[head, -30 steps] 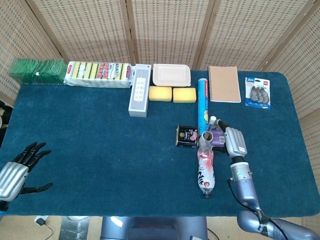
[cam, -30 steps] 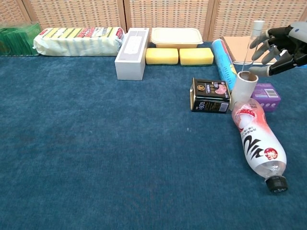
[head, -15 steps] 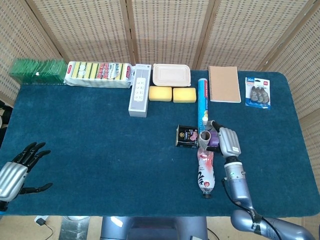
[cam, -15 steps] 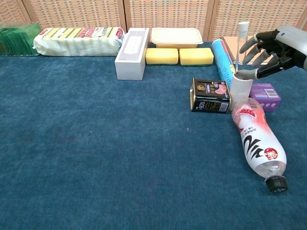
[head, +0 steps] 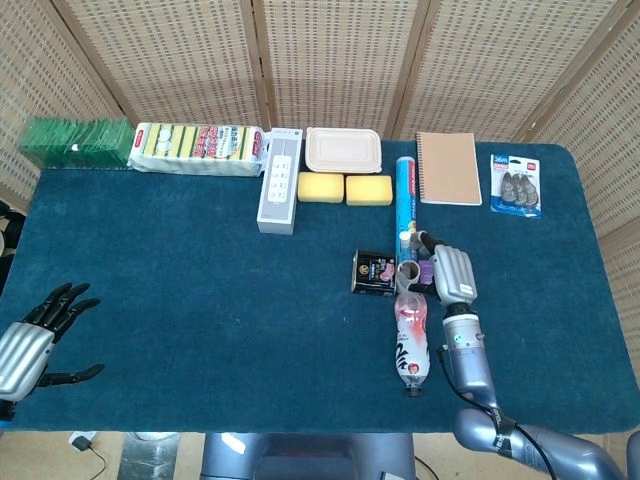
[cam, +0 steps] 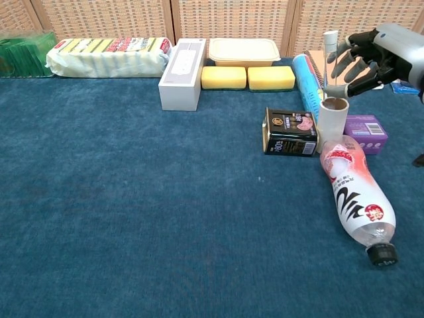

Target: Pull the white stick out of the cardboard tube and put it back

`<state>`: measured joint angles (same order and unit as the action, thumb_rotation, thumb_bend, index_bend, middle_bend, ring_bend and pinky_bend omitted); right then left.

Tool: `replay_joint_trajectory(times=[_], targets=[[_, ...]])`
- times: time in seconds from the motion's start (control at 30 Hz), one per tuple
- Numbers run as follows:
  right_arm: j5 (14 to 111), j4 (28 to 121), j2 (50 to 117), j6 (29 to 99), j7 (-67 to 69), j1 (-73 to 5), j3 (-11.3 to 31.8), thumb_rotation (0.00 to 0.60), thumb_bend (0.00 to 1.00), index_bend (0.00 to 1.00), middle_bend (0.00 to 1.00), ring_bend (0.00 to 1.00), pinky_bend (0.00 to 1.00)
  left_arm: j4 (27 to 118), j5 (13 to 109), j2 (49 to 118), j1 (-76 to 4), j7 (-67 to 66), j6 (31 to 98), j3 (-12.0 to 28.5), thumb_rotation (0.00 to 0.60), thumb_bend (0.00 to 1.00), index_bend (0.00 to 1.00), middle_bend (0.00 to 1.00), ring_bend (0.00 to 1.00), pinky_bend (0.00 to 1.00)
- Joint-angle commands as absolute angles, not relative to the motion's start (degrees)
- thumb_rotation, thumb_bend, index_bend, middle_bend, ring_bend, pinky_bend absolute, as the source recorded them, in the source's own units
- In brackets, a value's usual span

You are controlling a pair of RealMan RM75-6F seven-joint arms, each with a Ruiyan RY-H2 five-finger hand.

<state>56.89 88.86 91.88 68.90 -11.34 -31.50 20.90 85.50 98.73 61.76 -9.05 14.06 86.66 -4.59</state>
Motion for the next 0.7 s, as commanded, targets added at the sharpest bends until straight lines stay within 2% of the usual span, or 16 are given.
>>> replay_joint_trajectory(times=[0.03,0.43,0.7], targets=[[56.68,88.9,91.76,69.02,-11.53,-31.58,21.02,0.541,0.3,0.32,0.39,0.4,0.44,85.56,98.7,61.78,-9.09,13.96,86.55,-4.58,0.458,0.11,0.16,0.08,0.03,0.24],[55.95,88.98,92.02,69.58,-12.28,-31.74,20.77,0.549,0.31,0.38,0.47,0.48,0.46,85.65,98.76,61.82,-9.03,13.69,86.53,-4.62,0.46,0.11,0.16,0.08,0.03,0.24],[55.68,88.96,92.56,69.89,-12.87,-32.0,20.61,0.556,0.3,0.38,0.47,0.48,0.46,85.64,98.63,61.76,-9.07,13.8,86.41,-4.58,0.46,0.11,0.16,0.08,0.03,0.24]])
